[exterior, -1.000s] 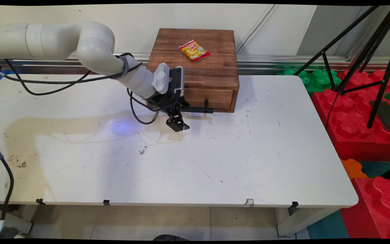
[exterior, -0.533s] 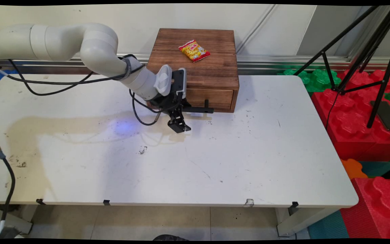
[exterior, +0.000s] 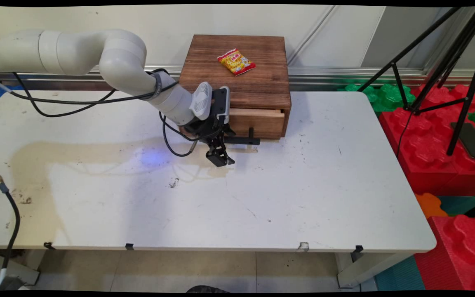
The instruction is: Open the drawer
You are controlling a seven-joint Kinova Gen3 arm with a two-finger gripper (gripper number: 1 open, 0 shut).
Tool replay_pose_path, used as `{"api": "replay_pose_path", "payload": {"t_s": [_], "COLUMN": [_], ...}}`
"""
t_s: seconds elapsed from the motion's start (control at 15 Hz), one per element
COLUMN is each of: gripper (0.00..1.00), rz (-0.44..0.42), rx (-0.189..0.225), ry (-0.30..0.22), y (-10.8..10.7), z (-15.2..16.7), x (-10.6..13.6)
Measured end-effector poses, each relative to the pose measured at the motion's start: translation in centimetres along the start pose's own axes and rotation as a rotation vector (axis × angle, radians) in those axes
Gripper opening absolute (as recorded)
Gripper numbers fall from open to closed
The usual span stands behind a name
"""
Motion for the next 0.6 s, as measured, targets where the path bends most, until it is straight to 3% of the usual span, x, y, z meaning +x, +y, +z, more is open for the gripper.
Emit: {"api": "replay_pose_path", "payload": {"t_s": [0.6], "gripper": [1.00], "rz": [-0.008], "rx": [-0.047], "ry": [0.005], "y": [2.3], "z": [-0.6], "x": [0.4]}}
